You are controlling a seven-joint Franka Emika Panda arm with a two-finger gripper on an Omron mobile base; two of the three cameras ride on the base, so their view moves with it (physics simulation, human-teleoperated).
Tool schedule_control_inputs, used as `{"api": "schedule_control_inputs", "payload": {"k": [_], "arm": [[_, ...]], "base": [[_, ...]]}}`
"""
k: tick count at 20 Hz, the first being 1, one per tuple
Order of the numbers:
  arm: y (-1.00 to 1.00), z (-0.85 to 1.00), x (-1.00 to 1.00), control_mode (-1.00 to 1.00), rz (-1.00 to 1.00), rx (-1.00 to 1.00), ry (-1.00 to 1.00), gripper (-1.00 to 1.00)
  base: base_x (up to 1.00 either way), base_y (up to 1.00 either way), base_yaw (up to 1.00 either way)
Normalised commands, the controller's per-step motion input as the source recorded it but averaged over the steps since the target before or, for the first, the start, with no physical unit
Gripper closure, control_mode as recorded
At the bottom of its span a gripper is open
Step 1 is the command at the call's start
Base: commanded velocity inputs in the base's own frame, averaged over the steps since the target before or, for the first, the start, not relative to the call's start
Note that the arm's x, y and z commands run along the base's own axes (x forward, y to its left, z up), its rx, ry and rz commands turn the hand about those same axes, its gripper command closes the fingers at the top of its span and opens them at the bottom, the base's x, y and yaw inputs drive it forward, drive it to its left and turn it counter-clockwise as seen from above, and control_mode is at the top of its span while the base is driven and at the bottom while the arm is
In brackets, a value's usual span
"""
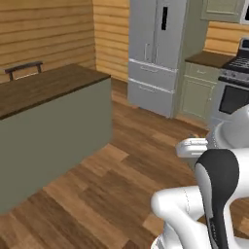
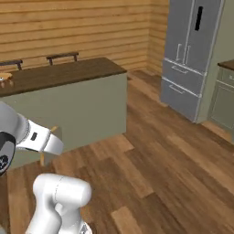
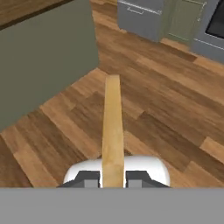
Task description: Start the toaster. Once the lever pops up, take the bread to the plate on the dining counter.
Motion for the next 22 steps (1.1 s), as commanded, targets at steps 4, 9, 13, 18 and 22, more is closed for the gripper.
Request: {"api": "schedule_control_inputs", "payload": {"k": [4, 9, 13, 18, 22], "arm": [[0.00, 0.00, 0.00, 1.00, 0.00, 0.00, 0.00, 1.00], [0.00, 0.00, 0.00, 1.00, 0.00, 0.00, 0.00, 1.00], [0.00, 0.00, 0.00, 1.00, 0.00, 0.00, 0.00, 1.00], [0.00, 0.00, 0.00, 1.00, 0.00, 0.00, 0.00, 1.00], [0.00, 0.00, 0.00, 1.00, 0.00, 0.00, 0.00, 1.00]], "base": [[-0.05, 0.12, 0.99], [0.49, 0.17, 0.78], [1.00, 0.00, 0.36], [1.00, -0.15, 0.13], [0.99, -0.08, 0.06]]}}
